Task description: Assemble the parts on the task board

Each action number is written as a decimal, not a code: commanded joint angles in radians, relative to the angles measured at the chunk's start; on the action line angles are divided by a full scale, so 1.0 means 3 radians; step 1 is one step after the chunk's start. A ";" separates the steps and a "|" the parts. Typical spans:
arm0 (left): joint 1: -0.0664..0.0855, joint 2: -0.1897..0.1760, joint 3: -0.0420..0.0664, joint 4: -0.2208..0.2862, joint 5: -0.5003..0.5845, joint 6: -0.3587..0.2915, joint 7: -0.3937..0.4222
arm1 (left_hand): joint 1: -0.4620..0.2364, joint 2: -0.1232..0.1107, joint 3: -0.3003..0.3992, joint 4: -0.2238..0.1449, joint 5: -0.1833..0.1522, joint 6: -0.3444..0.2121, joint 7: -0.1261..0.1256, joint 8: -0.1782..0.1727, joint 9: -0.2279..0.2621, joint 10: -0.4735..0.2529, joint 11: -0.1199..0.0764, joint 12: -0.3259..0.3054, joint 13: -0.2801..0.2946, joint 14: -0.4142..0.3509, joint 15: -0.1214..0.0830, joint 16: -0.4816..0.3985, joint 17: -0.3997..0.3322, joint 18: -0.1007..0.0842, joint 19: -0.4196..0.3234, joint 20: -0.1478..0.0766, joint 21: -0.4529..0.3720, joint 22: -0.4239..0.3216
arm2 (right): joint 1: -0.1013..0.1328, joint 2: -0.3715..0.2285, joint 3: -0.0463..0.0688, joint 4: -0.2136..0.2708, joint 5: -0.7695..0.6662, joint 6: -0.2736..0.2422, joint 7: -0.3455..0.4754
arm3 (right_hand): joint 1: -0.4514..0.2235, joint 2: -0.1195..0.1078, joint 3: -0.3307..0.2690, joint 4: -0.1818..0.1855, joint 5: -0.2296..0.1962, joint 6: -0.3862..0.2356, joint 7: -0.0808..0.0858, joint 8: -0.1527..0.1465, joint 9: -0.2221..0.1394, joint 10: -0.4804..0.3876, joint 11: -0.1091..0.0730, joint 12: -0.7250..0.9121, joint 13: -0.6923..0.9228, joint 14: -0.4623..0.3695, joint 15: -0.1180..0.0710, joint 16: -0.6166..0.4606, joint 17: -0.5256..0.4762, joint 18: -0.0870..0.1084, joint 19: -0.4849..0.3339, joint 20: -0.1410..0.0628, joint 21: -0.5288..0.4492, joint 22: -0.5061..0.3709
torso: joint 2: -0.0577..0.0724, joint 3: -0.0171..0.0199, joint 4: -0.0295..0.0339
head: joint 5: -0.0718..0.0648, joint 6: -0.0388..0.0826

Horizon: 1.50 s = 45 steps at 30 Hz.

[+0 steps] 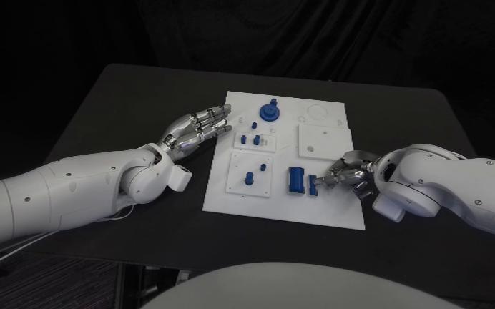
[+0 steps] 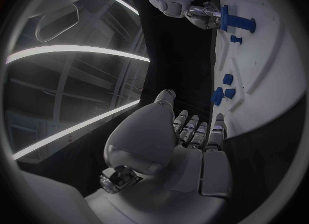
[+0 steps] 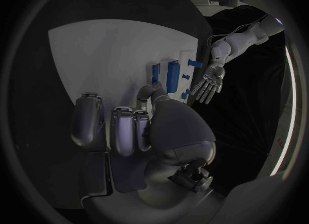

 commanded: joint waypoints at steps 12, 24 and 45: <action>-0.0005 -0.0096 0.0003 0.0153 -0.0003 -0.0167 0.0317 | -0.0013 -0.0010 0.0009 -0.0051 0.0086 0.0162 0.0060 0.0046 0.0020 0.0056 -0.0082 0.0011 0.0009 0.0017 -0.0067 0.0018 0.0003 0.0065 -0.0005 -0.0056 0.0007 -0.0024 | 0.0092 -0.0334 0.0001 0.0303 0.0020 -0.0605 0.0879 | -0.0239 -0.0088 -0.0302 0.0261 0.0007 -0.0047 0.0038 -0.0186 -0.0109 0.0369 -0.0003 -0.0015 0.0848 0.0191 0.0005 -0.0124 0.0117 0.0066 -0.0102 -0.0005 -0.0248 0.0503 | -0.0014 0.0002 -0.0006 | -0.0001 0.0000; 0.0021 -0.0209 0.0004 0.0373 -0.0196 -0.0603 0.0562 | -0.0102 -0.0092 -0.0100 0.0148 0.0064 0.0427 0.0015 0.0074 0.0030 -0.0145 -0.0332 -0.0021 -0.0027 -0.0106 -0.0344 -0.0033 -0.0028 0.0029 -0.0171 -0.0391 -0.0082 -0.0178 | 0.0243 -0.0414 0.0000 0.0191 0.0960 -0.1115 0.2527 | -0.0454 0.0135 -0.0763 0.0762 0.0948 -0.0455 0.0573 -0.1162 -0.1145 -0.2061 0.0541 -0.2496 -0.1560 -0.1369 0.0559 -0.2636 -0.2678 0.0299 -0.1610 0.0493 -0.3078 -0.0738 | -0.0154 0.0016 -0.0060 | 0.0025 0.0000; 0.0025 -0.0116 0.0003 0.0341 -0.0292 -0.0986 -0.0001 | -0.1829 -0.0266 -0.0068 0.0009 -0.0819 -0.0617 -0.0603 -0.0132 -0.0130 -0.0679 -0.0904 -0.0100 -0.0106 -0.0150 -0.0554 -0.0049 -0.0041 -0.0236 -0.0438 -0.0924 -0.0296 -0.0614 | 0.0115 -0.0375 -0.0002 -0.0013 0.1194 -0.0999 0.3527 | -0.1827 0.0038 -0.0641 0.0380 0.0312 -0.2734 0.0129 -0.2773 -0.3353 -0.4867 0.0294 -0.4888 -0.4388 -0.4889 0.0469 -0.5046 -0.4358 0.0061 -0.4824 0.0548 -0.4221 -0.4358 | -0.0197 0.0051 -0.0099 | 0.0073 0.0002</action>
